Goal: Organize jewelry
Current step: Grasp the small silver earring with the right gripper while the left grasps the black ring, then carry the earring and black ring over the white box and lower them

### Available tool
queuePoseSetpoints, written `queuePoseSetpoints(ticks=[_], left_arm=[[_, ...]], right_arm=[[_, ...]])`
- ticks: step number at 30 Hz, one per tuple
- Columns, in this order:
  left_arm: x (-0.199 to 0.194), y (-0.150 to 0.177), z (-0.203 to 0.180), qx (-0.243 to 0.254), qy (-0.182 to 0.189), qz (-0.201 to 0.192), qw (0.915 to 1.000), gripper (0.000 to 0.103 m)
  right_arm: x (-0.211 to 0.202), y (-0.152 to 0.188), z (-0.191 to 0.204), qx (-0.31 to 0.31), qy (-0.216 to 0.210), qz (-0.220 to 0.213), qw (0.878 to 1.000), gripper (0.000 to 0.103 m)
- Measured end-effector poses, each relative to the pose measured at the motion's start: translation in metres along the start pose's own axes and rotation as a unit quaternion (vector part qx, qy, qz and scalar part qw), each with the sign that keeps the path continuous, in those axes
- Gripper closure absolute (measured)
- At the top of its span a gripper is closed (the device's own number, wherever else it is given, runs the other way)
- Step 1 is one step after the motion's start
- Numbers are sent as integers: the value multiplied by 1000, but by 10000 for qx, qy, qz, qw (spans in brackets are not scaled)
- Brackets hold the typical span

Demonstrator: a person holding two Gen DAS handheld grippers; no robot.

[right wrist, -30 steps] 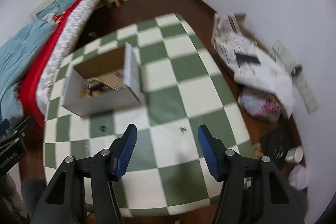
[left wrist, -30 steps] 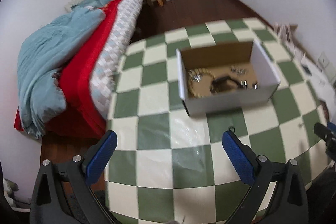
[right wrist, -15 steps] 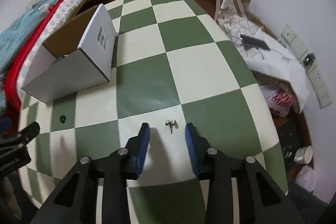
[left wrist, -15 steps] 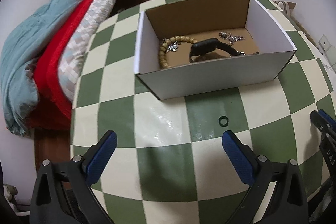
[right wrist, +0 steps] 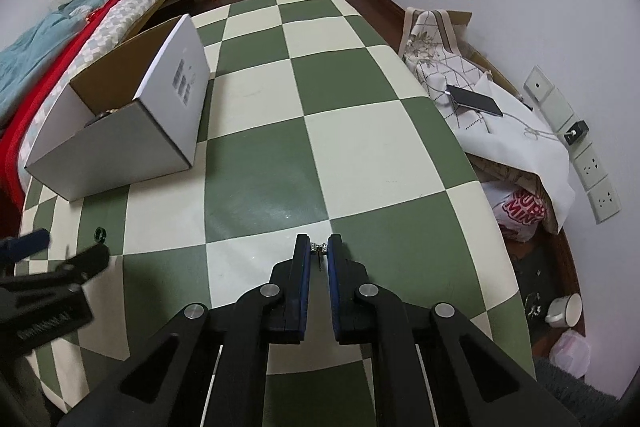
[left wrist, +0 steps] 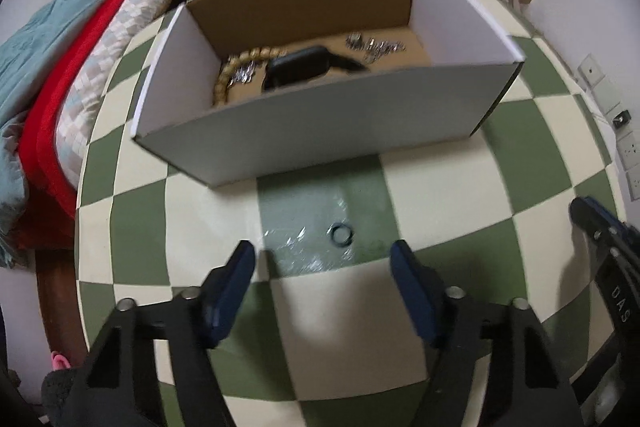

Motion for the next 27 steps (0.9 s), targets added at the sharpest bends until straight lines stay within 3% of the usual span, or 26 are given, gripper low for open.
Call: queuePoseSetpoints(ticks=[1, 3, 6, 11, 13, 24, 27], left_arm=[[0, -1, -1, 14, 34, -30, 10000, 48], [-2, -3, -5, 46, 183, -48, 9998, 75], [-3, -4, -12, 66, 313, -40, 9995, 94], [-5, -2, -16, 73, 324, -87, 9994, 95], [-7, -1, -17, 84, 336, -103, 9993, 103], [-31, -3, 0, -23, 462, -333, 9984, 103], [-30, -3, 13, -290, 639, -321, 9970, 96]], right_arm=[[0, -1, -1, 18, 7, 5, 10000, 94], [0, -2, -4, 50, 5, 12, 10000, 94], [0, -2, -5, 64, 13, 27, 10000, 94], [-1, -1, -5, 108, -4, 52, 9999, 94], [-3, -1, -5, 109, -10, 44, 9999, 94], [-33, -8, 3, 90, -190, -199, 9996, 94], [-42, -11, 6, 107, -266, -265, 9992, 94]])
Point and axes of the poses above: each gripper's, at about its wrist camera, not at the fingertips, and x roughly the way its jaws point, z to its left, y to its underside, the point moved 4 cm from there along x, roughly the way its jaws point, and after that the axes turned 6 degrees about z, right-handed, at the moved point
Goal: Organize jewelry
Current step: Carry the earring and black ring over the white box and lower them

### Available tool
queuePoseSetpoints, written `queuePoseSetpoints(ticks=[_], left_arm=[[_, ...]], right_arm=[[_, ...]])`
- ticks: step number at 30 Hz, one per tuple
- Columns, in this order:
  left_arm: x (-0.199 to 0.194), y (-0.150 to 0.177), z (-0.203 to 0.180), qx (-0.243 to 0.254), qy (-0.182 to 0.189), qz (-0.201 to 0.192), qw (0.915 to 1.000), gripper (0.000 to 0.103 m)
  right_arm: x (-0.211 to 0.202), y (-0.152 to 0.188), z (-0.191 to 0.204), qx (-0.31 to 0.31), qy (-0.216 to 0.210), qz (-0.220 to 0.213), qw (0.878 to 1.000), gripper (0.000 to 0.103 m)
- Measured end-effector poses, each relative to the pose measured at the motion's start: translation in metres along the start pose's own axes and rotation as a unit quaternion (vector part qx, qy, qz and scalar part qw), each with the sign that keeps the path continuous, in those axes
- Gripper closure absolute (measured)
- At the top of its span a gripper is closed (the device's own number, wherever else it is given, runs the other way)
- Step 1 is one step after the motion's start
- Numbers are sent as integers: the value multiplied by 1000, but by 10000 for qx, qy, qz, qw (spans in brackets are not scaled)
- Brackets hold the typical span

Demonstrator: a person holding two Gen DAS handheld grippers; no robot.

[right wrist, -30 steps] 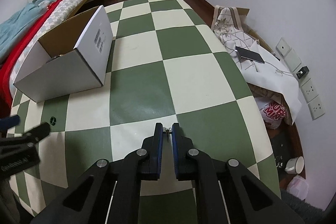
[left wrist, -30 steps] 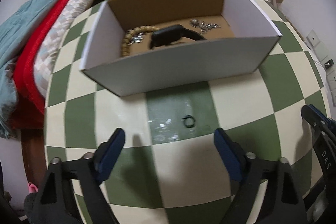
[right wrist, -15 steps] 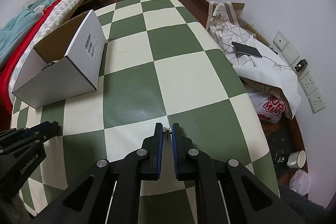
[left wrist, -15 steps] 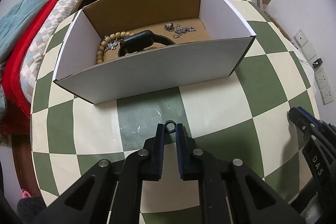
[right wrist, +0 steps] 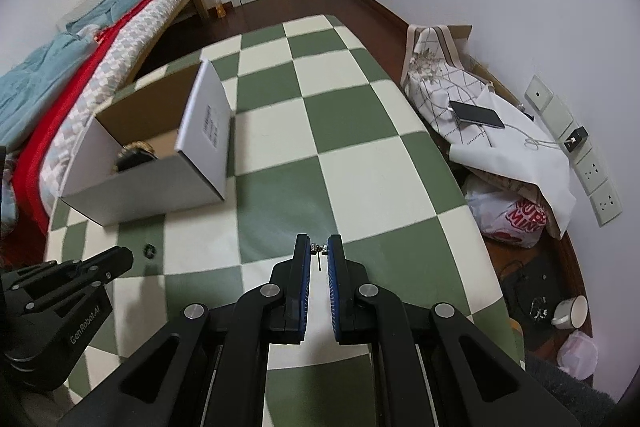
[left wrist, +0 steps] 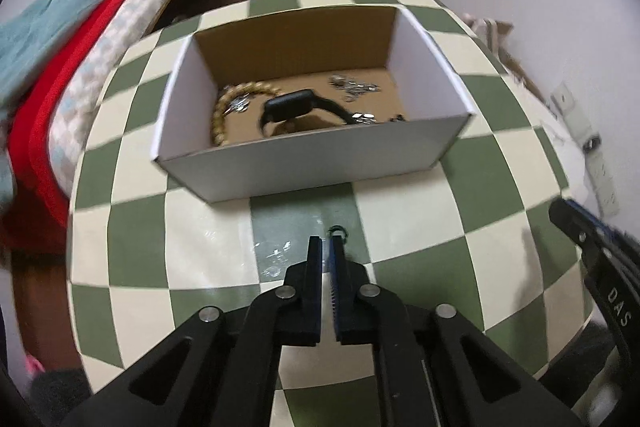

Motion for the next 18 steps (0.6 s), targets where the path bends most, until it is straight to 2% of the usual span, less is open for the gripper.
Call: queuePoseSetpoints(ticks=[1, 2, 3, 5, 10, 14, 16, 17, 18], left_arm=[[4, 1, 7, -144, 99, 54, 9998, 94], [8, 3, 11, -265, 153, 135, 9994, 84], [14, 5, 16, -382, 223, 235, 9987, 66], [23, 9, 23, -578, 347, 332, 9972, 50], [29, 9, 12, -322, 198, 248, 9990, 50], [33, 3, -4, -47, -69, 88, 9999, 50], [34, 2, -9, 35, -69, -26, 10000, 51], [34, 0, -12, 67, -61, -80, 9999, 64], [33, 0, -14, 122, -64, -139, 9998, 93]], right_arm=[[-3, -1, 2, 3, -29, -22, 10000, 94], [-5, -1, 3, 1, -47, -33, 10000, 94], [-6, -1, 3, -2, -56, -38, 10000, 94], [-6, -1, 4, 8, -73, -33, 10000, 94], [-1, 0, -1, 107, -93, 28, 9999, 94], [5, -2, -7, 175, -81, 72, 9998, 94], [7, -3, -10, 206, -66, 90, 9997, 94], [7, -3, -11, 216, -59, 93, 9997, 94], [8, -4, -12, 219, -47, 93, 9997, 94]])
Point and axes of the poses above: each gripper's, at about its wrist camera, not at the fingertips, and x roughly the way its jaws point, z to its left, y to its underside, the point moved 4 cm from there along x, roughly the way its jaws point, and after that the axes turned 6 degrees about z, right-handed, at the moved point
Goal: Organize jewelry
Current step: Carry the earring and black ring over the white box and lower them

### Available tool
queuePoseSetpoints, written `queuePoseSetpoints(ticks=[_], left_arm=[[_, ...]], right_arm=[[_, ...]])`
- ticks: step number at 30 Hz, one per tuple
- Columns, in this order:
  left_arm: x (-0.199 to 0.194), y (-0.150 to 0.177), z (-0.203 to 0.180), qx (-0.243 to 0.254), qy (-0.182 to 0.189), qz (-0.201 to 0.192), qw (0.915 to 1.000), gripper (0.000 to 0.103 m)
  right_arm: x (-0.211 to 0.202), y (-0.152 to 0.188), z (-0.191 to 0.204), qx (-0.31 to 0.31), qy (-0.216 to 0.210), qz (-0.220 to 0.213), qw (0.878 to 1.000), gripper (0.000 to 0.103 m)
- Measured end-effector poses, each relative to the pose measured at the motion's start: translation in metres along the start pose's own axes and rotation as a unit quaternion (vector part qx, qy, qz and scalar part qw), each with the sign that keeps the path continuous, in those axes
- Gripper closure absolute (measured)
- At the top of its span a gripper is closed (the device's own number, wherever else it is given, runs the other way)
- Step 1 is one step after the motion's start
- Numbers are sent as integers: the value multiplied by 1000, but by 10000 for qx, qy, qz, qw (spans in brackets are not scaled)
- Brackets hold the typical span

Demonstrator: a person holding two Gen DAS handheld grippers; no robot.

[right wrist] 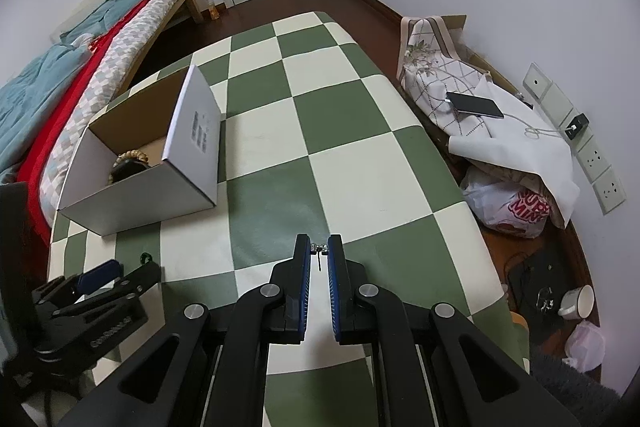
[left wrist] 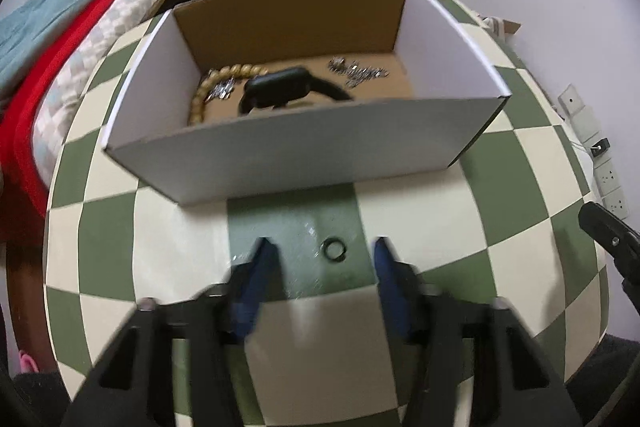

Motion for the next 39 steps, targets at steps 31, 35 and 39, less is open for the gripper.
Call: queuePoseSetpoints(ticks=[31, 35, 39], left_arm=[[-97, -105, 74, -273, 47, -466, 9985, 93], [-67, -125, 87, -474, 296, -5, 9984, 93], [-45, -140, 95, -608, 568, 340, 9960, 93]], right_arm=[[-47, -88, 118, -926, -807, 3, 9924, 94], [-22, -117, 132, -854, -1146, 330, 9892, 94], [7, -139, 141, -759, -1429, 776, 9838, 94]])
Point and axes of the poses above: each gripper's, at about its wrist camera, not at the fingertips, and x roughly the way its jaws point, z to its left, y to its underside, the point moved 4 cm from there along x, roughly the way its jaws point, and after that the axes turned 6 degrees about z, right-handed, at the moved point
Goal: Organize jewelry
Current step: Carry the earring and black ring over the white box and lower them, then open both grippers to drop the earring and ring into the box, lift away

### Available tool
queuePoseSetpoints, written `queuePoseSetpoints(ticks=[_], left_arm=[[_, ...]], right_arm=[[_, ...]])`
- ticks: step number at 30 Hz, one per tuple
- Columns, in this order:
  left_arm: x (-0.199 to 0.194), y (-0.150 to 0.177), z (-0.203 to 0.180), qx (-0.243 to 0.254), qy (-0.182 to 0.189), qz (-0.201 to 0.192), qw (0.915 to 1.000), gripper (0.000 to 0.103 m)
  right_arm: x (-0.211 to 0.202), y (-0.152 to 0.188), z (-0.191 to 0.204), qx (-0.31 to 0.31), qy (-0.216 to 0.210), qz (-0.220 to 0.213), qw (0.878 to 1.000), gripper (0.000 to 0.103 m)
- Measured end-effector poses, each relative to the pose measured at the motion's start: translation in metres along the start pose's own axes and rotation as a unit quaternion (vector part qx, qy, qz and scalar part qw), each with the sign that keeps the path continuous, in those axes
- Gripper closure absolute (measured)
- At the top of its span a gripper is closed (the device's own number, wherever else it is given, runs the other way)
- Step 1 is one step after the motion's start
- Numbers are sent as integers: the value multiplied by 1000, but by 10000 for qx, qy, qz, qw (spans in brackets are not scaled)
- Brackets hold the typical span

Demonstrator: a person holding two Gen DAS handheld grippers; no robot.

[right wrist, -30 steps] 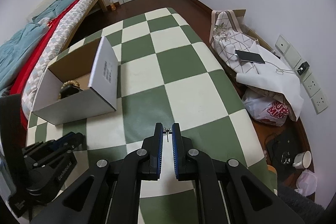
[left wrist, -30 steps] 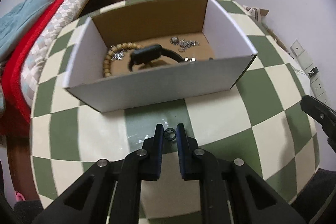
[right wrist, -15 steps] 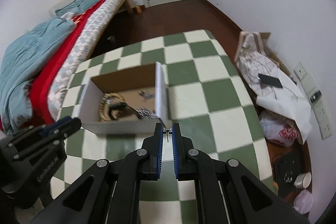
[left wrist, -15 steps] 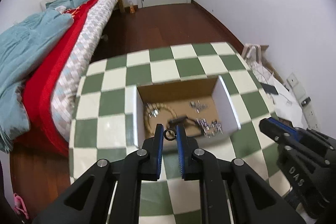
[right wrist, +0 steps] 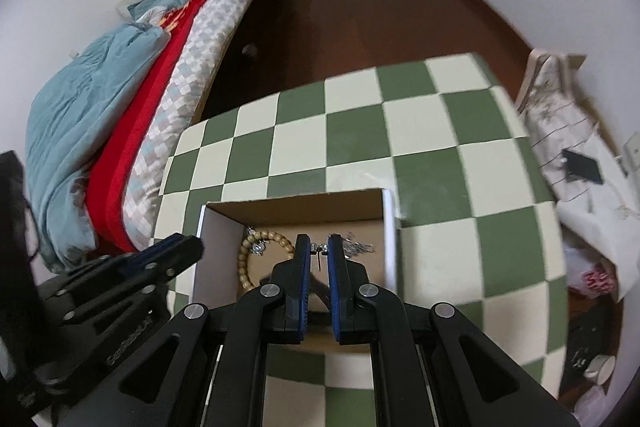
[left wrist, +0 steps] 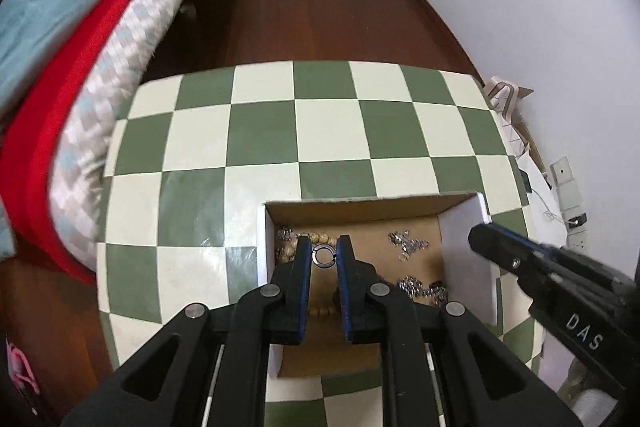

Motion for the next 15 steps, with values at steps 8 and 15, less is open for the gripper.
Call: queuePoseSetpoints(ticks=[8, 15], left_arm=[[3, -18, 7, -227, -58, 203, 9995, 90], [-16, -8, 13, -224, -520, -135, 9983, 21]], right_arm=[[35, -17, -12, 338, -140, 660, 9971, 93], [29, -14, -14, 244, 266, 710, 9968, 48]])
Point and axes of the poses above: each gripper's, at about its wrist camera, not at the fingertips, and x roughly the way its jaws point, z to its left, y to its underside, the point moved 4 cm from there along x, roughly the way its jaws point, and after that the axes turned 6 degrees about z, right-handed, at the moved point
